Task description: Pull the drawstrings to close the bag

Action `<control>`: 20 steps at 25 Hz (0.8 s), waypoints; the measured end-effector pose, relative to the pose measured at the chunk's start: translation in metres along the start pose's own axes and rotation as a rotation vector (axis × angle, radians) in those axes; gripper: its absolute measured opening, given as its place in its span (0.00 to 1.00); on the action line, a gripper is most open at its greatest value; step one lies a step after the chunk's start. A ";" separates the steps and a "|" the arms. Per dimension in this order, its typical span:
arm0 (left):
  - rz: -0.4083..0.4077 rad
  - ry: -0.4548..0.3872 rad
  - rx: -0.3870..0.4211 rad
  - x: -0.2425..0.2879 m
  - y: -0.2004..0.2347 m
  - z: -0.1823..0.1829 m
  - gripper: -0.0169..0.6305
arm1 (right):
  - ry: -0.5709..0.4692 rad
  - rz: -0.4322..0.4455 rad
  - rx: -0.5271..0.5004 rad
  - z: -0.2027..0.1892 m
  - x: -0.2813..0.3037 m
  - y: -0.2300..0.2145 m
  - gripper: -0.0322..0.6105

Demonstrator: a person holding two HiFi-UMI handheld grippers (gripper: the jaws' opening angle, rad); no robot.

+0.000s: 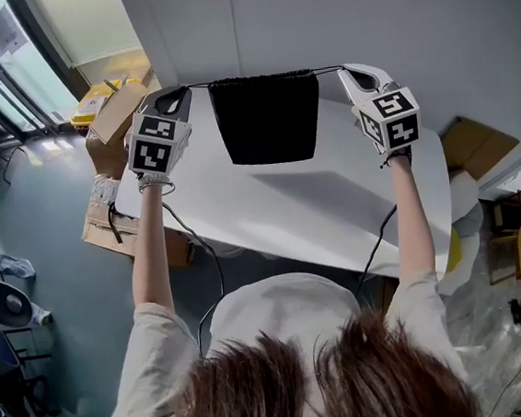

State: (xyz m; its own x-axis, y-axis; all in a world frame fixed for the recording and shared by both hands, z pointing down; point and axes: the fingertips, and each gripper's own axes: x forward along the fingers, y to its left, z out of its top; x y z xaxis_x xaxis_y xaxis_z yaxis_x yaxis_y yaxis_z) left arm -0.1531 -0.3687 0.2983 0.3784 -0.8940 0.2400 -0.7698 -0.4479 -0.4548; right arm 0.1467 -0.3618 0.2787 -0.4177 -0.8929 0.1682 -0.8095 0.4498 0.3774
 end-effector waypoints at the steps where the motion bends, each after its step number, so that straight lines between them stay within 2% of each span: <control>1: 0.001 0.001 -0.004 0.000 0.000 -0.001 0.03 | 0.001 -0.002 0.003 -0.001 0.000 0.000 0.07; 20: 0.039 0.011 -0.075 -0.003 0.011 -0.015 0.03 | -0.008 -0.075 0.063 -0.005 0.005 -0.004 0.07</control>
State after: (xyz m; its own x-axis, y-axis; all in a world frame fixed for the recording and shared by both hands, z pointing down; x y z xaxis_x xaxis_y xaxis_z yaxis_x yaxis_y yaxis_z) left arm -0.1704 -0.3709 0.3053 0.3418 -0.9103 0.2334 -0.8205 -0.4102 -0.3981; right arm 0.1497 -0.3678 0.2824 -0.3580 -0.9239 0.1348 -0.8628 0.3825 0.3306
